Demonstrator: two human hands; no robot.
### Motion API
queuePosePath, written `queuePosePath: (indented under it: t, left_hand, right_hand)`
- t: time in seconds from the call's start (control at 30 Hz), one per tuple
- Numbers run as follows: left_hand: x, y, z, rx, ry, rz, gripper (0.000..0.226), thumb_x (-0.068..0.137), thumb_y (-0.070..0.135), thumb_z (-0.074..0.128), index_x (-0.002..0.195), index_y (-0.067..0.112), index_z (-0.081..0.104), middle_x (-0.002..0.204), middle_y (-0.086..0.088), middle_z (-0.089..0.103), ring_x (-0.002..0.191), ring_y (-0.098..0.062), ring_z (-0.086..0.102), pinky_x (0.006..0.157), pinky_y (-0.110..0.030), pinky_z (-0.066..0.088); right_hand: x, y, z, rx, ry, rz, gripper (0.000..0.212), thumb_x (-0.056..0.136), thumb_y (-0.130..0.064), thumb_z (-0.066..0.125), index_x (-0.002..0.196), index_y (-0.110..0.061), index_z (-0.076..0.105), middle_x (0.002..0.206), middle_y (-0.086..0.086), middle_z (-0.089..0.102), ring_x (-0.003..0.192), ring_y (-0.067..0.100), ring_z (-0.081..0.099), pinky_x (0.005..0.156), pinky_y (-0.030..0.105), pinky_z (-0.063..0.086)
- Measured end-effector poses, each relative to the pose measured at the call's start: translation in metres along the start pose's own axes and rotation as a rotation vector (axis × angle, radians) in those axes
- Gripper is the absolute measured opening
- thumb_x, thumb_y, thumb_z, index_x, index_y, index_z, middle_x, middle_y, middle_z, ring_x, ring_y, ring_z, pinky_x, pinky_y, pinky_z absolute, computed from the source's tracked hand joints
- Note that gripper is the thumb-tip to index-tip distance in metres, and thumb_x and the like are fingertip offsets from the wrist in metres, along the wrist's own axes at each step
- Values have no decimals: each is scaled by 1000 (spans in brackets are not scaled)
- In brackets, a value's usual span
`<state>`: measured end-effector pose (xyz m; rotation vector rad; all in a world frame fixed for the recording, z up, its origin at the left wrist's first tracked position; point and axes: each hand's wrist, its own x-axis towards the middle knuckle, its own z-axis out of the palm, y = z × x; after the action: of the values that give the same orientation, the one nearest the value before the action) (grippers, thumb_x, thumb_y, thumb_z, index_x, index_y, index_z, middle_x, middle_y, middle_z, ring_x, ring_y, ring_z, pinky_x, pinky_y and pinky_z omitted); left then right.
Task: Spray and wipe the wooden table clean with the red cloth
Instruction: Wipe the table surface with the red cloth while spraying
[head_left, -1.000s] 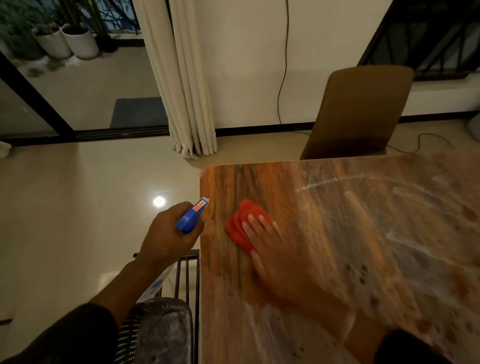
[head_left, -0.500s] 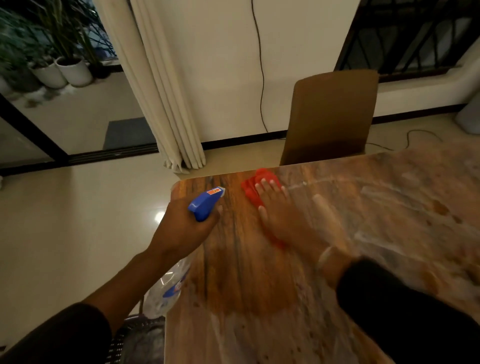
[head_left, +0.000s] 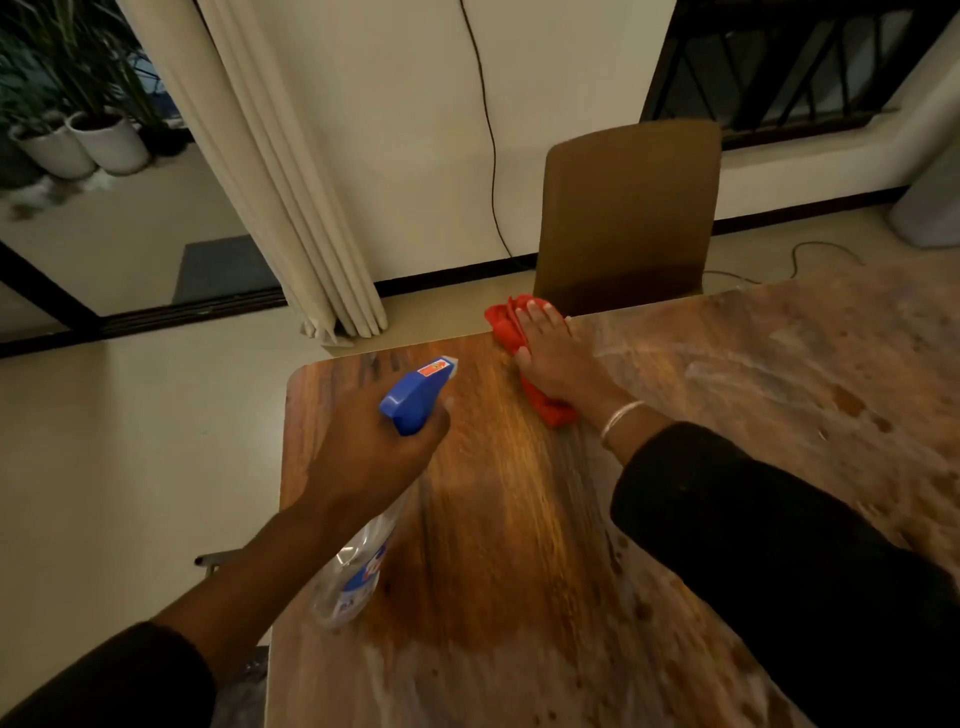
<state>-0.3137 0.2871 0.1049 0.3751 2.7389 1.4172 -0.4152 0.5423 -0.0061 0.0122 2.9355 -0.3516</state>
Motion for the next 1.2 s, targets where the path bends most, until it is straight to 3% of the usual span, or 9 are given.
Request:
queuePosePath:
  t: [0.23, 0.37, 0.47, 0.6, 0.7, 0.9, 1.0, 1.07, 1.2]
  left_hand:
    - [25, 7, 15, -18, 69, 61, 30, 92, 27, 66, 72, 36, 46, 60, 5, 54, 52, -4, 54, 54, -24, 43]
    - [39, 13, 22, 0, -4, 149, 26, 92, 29, 65, 78, 43, 49, 61, 14, 54, 62, 11, 57, 56, -17, 37]
    - [45, 18, 30, -4, -66, 167, 21, 92, 35, 64, 80, 45, 50, 64, 15, 56, 63, 7, 58, 60, -18, 39]
    - [45, 21, 41, -30, -59, 209, 15, 88, 47, 63, 79, 43, 51, 63, 15, 56, 58, -3, 56, 61, -23, 43]
    - [42, 16, 47, -83, -69, 216, 14, 86, 58, 60, 84, 45, 54, 66, 13, 60, 63, -9, 61, 65, -31, 54]
    - [51, 25, 58, -136, 105, 326, 13, 89, 59, 56, 94, 47, 53, 71, 24, 59, 59, -8, 58, 56, -12, 45]
    - [62, 30, 65, -115, 62, 284, 9, 89, 53, 59, 92, 46, 54, 70, 23, 61, 60, -4, 59, 56, -20, 48]
    - [65, 33, 71, -114, 79, 288, 10, 90, 48, 61, 92, 40, 55, 65, 16, 58, 59, -4, 58, 56, -22, 48]
    - [61, 44, 79, -86, 98, 311, 18, 87, 50, 56, 96, 34, 52, 69, 13, 55, 60, -9, 57, 58, -27, 50]
  right_hand:
    - [-133, -1, 64, -13, 84, -188, 71, 106, -37, 37, 168, -25, 5, 176, 0, -3, 162, 21, -7, 132, 46, 1]
    - [-216, 19, 89, -41, 16, -419, 76, 100, -33, 44, 168, -29, 10, 176, -1, 3, 163, 24, 4, 130, 47, 5]
    - [-180, 38, 64, -6, 22, -353, 70, 102, -34, 38, 167, -34, 12, 176, -3, 3, 163, 22, 0, 130, 48, 7]
    - [-70, 64, 10, -5, 93, 6, 64, 109, -35, 33, 168, -27, 9, 176, 4, 2, 162, 24, -3, 130, 54, 6]
    - [-13, 83, -13, 36, 40, 123, 67, 110, -40, 31, 168, -23, 2, 176, 6, -3, 162, 28, -7, 130, 56, 4]
    - [-73, 30, 45, -37, 115, -206, 63, 109, -50, 29, 167, -33, 9, 176, 4, 0, 162, 26, -5, 130, 53, 1]
    - [-123, 20, 79, -34, 64, -447, 58, 112, -51, 21, 167, -38, 7, 176, -1, 2, 163, 23, -6, 129, 46, -7]
    - [-117, 37, 73, -13, 51, -439, 57, 111, -51, 16, 166, -39, 8, 176, -4, 4, 163, 20, -4, 130, 46, -4]
    - [-51, 84, 29, -38, 126, -133, 57, 111, -46, 19, 166, -31, 12, 176, 1, 6, 162, 24, 0, 130, 55, 8]
